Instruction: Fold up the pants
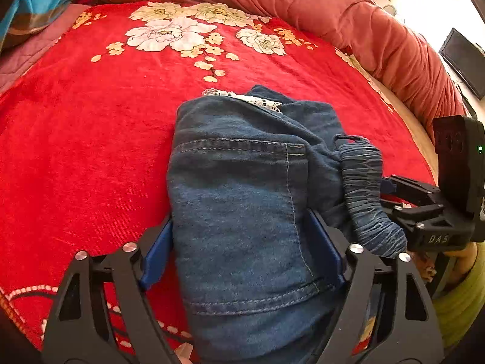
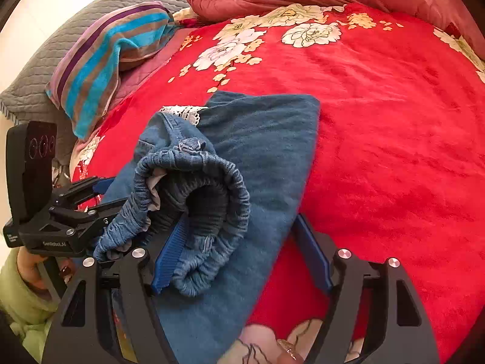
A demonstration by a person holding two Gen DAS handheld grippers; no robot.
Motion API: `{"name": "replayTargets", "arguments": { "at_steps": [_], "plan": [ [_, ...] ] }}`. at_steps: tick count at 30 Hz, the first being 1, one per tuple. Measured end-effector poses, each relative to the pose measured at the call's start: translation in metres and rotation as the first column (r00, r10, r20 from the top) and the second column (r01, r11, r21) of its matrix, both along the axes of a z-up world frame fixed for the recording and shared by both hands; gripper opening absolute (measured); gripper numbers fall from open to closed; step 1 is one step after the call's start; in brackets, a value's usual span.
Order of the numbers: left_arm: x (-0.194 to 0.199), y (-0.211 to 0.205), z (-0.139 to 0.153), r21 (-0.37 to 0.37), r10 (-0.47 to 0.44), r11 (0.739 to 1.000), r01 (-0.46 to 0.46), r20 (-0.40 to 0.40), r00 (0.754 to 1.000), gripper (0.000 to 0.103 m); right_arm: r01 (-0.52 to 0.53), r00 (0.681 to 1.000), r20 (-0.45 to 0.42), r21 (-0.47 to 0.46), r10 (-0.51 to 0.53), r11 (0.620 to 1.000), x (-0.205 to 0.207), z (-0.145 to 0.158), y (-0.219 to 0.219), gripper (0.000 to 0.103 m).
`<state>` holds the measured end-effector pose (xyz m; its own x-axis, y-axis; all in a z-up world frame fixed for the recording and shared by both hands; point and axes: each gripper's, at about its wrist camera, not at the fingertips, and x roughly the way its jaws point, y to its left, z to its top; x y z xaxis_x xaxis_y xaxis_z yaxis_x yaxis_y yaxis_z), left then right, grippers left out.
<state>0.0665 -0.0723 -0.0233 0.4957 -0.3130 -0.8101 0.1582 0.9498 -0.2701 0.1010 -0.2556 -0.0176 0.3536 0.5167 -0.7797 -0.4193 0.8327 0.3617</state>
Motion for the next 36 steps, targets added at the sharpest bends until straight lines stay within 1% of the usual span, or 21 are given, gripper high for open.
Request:
{"name": "replayTargets", "arguments": {
  "at_steps": [2, 3, 4, 5, 6, 7, 8, 9, 10, 12, 16, 19, 23, 31, 36],
  "plan": [
    [0.0, 0.0, -0.001, -0.009, 0.005, 1.0, -0.005, 0.003, 1.0, 0.063, -0.013, 1.0, 0.024, -0.001, 0.013, 1.0, 0.002, -0.001, 0.004, 0.071],
    [0.0, 0.0, 0.0, -0.016, 0.003, 1.0, -0.003, 0.005, 1.0, 0.055, -0.016, 0.999, 0.029, -0.001, 0.016, 1.0, 0.002, -0.002, 0.004, 0.071],
    [0.0, -0.001, 0.001, -0.02, 0.002, 1.0, -0.001, 0.009, 1.0, 0.05, -0.023, 0.999, 0.039, 0.004, 0.023, 1.0, 0.002, -0.002, 0.006, 0.064],
    [0.0, -0.001, 0.002, -0.019, 0.001, 1.0, -0.001, 0.013, 1.0, 0.049, -0.034, 0.999, 0.042, 0.012, 0.034, 0.999, 0.003, -0.001, 0.007, 0.048],
    [0.0, -0.003, 0.004, -0.018, -0.002, 1.0, 0.002, 0.018, 1.0, 0.045, -0.052, 0.998, 0.042, 0.032, 0.051, 0.998, 0.002, 0.0, 0.008, 0.041],
    [-0.001, -0.003, 0.006, -0.017, -0.005, 1.0, 0.005, 0.023, 1.0, 0.042, -0.064, 0.997, 0.044, 0.048, 0.061, 0.997, 0.001, 0.002, 0.009, 0.035],
    [0.0, -0.003, 0.008, -0.019, -0.007, 1.0, 0.007, 0.025, 1.0, 0.041, -0.07, 0.996, 0.064, 0.046, 0.067, 0.996, -0.001, 0.007, 0.01, 0.03],
    [0.0, -0.002, 0.01, -0.021, -0.009, 1.0, 0.01, 0.028, 1.0, 0.038, -0.074, 0.994, 0.086, 0.044, 0.07, 0.996, -0.002, 0.012, 0.012, 0.027],
    [0.0, -0.002, 0.013, -0.026, -0.01, 1.0, 0.011, 0.033, 0.999, 0.037, -0.078, 0.992, 0.103, 0.063, 0.071, 0.995, -0.003, 0.018, 0.012, 0.026],
    [0.001, -0.001, 0.019, -0.032, -0.011, 0.999, 0.013, 0.045, 0.999, 0.036, -0.084, 0.99, 0.123, 0.077, 0.074, 0.994, -0.002, 0.026, 0.012, 0.026],
    [0.008, -0.001, 0.034, -0.004, -0.004, 1.0, 0.004, 0.092, 0.996, 0.035, -0.1, 0.98, 0.176, 0.058, 0.089, 0.993, 0.004, 0.044, 0.021, 0.026],
    [0.017, 0.004, 0.042, -0.018, 0.008, 1.0, -0.006, 0.109, 0.994, 0.035, -0.113, 0.972, 0.212, 0.051, 0.099, 0.992, 0.014, 0.056, 0.028, 0.026],
    [0.028, 0.011, 0.052, -0.006, 0.026, 1.0, -0.025, 0.141, 0.99, 0.035, -0.121, 0.955, 0.275, 0.014, 0.112, 0.993, 0.032, 0.069, 0.043, 0.026],
    [0.055, 0.025, 0.061, 0.014, 0.042, 0.999, -0.046, 0.175, 0.984, 0.035, -0.093, 0.956, 0.28, 0.013, 0.086, 0.996, 0.064, 0.069, 0.053, 0.026],
    [0.068, 0.025, 0.051, 0.023, 0.04, 0.999, -0.045, 0.165, 0.985, 0.035, -0.066, 0.96, 0.271, -0.021, 0.07, 0.998, 0.076, 0.058, 0.058, 0.027]
  ]
}}
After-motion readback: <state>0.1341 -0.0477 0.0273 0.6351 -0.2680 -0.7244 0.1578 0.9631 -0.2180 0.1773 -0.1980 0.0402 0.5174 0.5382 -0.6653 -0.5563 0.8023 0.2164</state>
